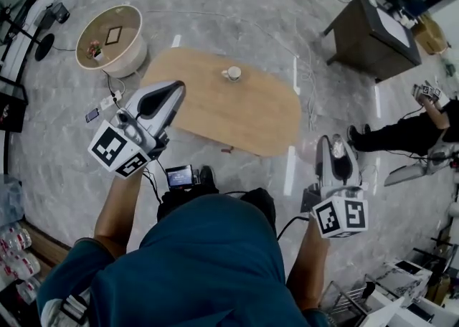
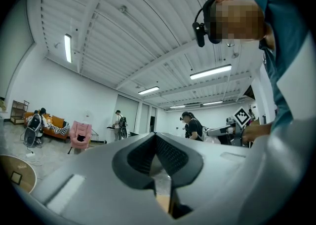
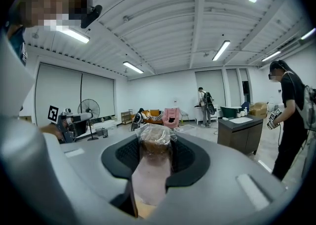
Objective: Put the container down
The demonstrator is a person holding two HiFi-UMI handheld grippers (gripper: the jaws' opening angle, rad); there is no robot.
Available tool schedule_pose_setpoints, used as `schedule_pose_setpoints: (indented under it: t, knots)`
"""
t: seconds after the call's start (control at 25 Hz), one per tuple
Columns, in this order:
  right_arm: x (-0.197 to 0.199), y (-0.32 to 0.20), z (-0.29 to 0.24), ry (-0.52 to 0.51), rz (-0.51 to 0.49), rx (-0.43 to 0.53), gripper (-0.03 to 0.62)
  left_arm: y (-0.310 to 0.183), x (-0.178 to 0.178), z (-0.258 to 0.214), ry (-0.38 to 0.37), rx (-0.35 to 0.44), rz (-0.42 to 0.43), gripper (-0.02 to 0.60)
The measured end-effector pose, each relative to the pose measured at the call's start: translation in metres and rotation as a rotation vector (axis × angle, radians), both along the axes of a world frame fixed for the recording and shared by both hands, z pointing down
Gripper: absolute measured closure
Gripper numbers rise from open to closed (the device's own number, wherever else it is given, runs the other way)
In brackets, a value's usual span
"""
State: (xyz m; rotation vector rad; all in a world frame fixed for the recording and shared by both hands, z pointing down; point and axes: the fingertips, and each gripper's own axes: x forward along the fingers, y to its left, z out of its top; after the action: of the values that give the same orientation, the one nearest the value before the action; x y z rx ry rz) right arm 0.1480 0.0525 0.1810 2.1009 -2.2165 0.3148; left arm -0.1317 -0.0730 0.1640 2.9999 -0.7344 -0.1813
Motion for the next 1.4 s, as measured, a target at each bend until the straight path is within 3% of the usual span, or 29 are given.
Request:
schedule_pose_setpoints:
  t: [0.36,0.76,1.2,1.4]
  knots:
    - [-0.018,-0.019,0.005,0.009,-0.048,-0.005,0.457,-0.006,-0.023,0.015,0.027,-0.031,-0.041,0.584]
    - [-0.023,-0.068,0.019,-0.020,-0.150,0.007,0.459,-0.013,-0.048,0.009,0.007,-0.028,-0.154,0.584]
    - [-0.014,-0.129,0.051,-0.036,-0.222,-0.019,0.459,-0.040,-0.048,0.022,-0.025,-0.057,-0.234,0.584]
    - [-0.008,-0.155,0.073,-0.046,-0.251,-0.036,0.459,-0.061,-0.041,0.035,-0.073,-0.056,-0.255,0.584]
